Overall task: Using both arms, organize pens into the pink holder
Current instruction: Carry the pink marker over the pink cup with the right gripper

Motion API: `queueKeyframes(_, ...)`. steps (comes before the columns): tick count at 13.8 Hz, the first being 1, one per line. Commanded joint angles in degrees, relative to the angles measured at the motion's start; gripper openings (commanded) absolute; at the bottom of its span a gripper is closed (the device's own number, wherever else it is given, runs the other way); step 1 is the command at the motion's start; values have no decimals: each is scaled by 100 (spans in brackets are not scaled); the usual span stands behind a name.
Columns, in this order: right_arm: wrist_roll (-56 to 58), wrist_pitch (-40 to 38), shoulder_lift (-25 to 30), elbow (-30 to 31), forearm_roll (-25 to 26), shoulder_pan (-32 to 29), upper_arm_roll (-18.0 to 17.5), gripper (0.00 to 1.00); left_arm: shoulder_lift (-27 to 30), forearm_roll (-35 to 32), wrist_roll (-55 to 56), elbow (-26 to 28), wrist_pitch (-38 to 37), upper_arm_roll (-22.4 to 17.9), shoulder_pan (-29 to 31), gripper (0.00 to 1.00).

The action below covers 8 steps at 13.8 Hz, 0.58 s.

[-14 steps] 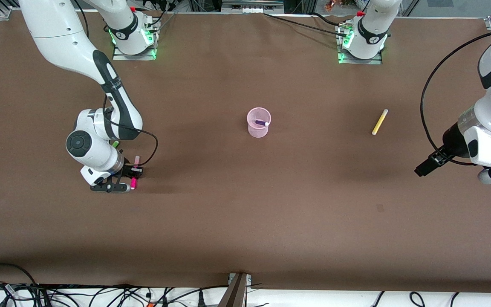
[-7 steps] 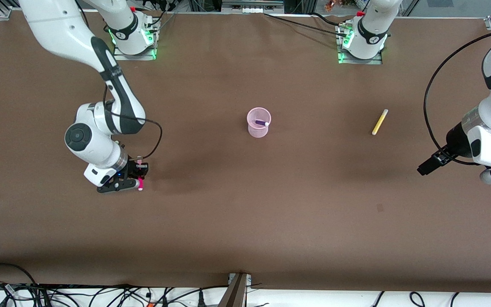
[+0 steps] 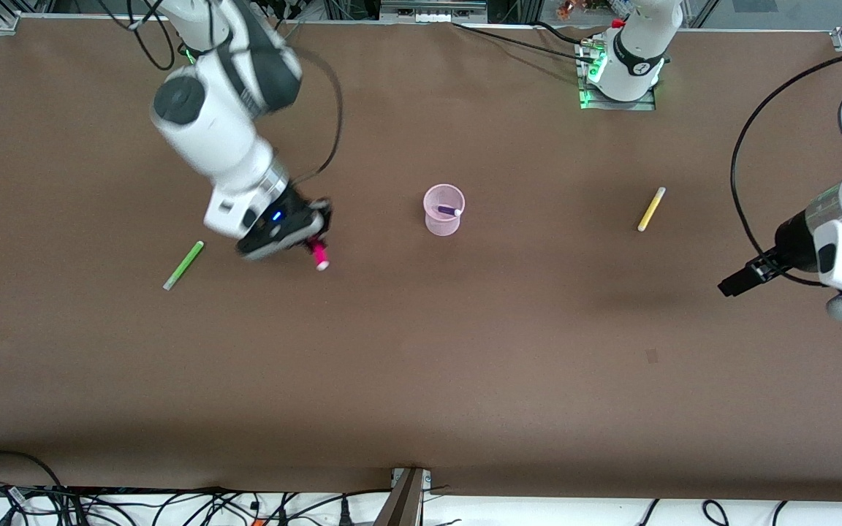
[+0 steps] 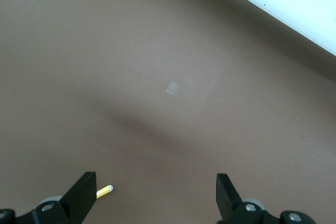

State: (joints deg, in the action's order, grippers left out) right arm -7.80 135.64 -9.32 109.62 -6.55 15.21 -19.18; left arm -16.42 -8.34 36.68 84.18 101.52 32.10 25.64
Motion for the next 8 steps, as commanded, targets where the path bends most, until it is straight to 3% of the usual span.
queueKeyframes(1,-676,286,395,271,21,-70,-690,3,306,218,-293,63,-141,-677,-566,100)
queueKeyframes(3,-872,978,466,612,100,-35,-1025,3,463,594,-581,98,-211,-1536,-1233,100)
queueKeyframes(4,-872,1748,457,996,179,139,-1061,3,621,849,-940,220,-238,-2019,-1524,100)
queueKeyframes(8,-828,3581,-42,1501,250,614,-1053,3,1122,1105,-1951,826,-282,-2909,-2202,100)
